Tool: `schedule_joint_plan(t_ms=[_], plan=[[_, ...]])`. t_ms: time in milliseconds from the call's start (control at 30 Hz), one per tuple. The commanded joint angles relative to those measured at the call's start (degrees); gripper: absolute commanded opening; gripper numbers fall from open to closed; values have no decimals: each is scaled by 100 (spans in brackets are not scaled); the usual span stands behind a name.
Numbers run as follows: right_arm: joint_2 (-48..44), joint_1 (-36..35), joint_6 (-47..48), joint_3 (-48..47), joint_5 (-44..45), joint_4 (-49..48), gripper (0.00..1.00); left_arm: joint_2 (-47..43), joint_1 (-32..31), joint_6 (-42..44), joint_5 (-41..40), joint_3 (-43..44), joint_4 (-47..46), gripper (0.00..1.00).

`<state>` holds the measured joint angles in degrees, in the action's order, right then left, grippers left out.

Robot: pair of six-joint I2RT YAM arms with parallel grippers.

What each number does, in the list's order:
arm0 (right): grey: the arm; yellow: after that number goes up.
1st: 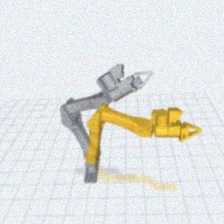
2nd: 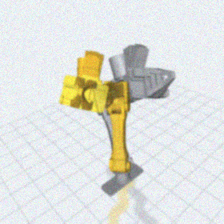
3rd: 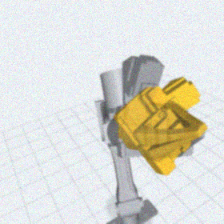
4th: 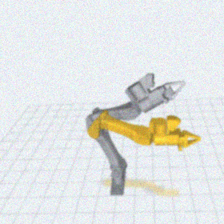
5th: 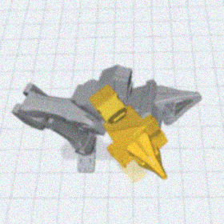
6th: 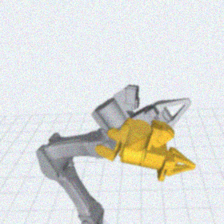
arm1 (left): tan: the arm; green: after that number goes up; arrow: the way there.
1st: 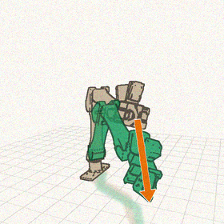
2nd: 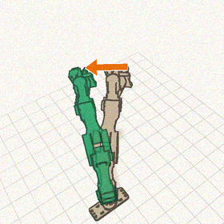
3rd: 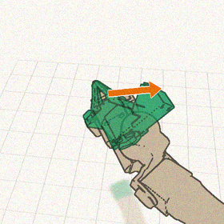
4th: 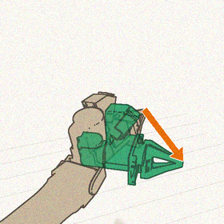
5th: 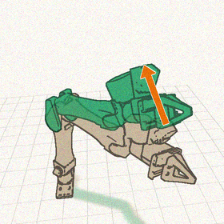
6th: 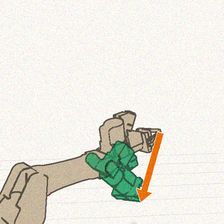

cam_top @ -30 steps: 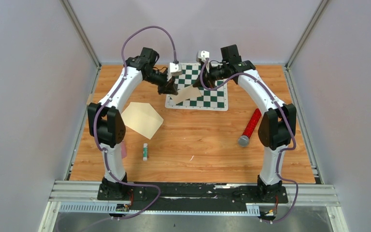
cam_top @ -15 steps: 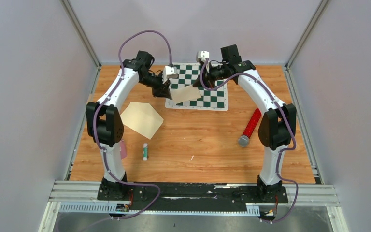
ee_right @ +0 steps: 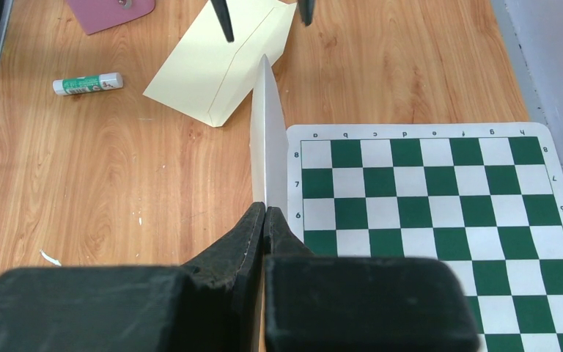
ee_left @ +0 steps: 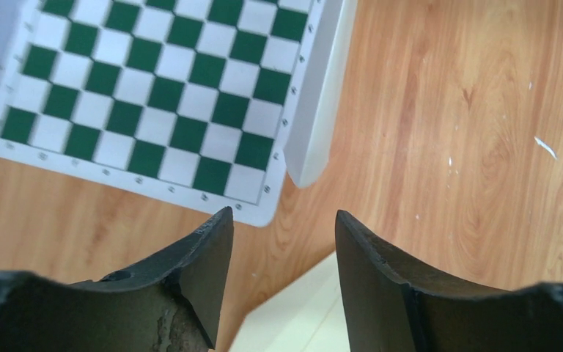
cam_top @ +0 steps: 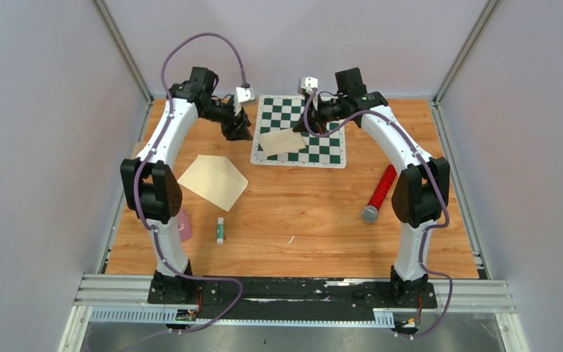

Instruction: Place the letter into the envelope and seal it

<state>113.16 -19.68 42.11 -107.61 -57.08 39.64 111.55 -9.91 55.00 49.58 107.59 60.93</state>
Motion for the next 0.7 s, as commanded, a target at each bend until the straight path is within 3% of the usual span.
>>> schedule_joint_plan(t_ms=[0, 200, 400, 667], plan=[[-149, 17, 96, -174, -149, -89, 0, -417, -188, -565, 425, 523, -451, 63], [-104, 4, 54, -307, -198, -83, 0, -296, -670, -1215, 13, 381, -1514, 66], [-72, -15, -45, -414, -212, -90, 0, 156, -875, -1708, 348, 705, -1606, 55], [-32, -18, -66, -478, -225, -95, 0, 398, -933, -1693, 506, 927, -1369, 40]])
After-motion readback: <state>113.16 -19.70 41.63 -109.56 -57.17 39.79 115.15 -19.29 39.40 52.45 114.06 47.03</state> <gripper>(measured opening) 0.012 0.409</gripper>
